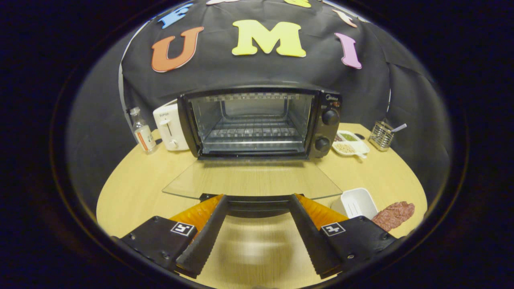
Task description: Open the toaster oven, put the food inside, and close the toaster oven door.
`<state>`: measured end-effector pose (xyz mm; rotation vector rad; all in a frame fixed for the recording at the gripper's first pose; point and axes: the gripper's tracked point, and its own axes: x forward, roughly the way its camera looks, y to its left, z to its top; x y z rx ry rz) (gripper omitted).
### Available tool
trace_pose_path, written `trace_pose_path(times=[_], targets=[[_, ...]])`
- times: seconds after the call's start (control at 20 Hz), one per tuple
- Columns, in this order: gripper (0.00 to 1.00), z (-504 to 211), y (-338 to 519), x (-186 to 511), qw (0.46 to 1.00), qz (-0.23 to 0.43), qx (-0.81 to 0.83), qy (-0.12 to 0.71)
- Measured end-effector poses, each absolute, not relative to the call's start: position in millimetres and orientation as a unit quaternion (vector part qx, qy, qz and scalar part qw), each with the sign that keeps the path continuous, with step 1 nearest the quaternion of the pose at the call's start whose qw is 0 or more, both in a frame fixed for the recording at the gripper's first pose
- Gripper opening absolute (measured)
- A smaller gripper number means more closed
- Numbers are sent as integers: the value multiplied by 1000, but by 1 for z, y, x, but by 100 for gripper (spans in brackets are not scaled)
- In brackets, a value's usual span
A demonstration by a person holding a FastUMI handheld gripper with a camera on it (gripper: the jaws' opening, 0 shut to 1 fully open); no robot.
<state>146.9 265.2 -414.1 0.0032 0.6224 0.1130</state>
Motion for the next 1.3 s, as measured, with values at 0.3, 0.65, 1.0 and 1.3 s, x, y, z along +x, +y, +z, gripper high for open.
trace_pose_path(times=[0.3,0.65,1.0,1.3], targets=[[99,-441,255,152,939,44,18,340],[100,-432,253,145,931,101,18,351],[99,-381,168,151,924,177,9,339],[98,-355,40,164,921,190,1,339]])
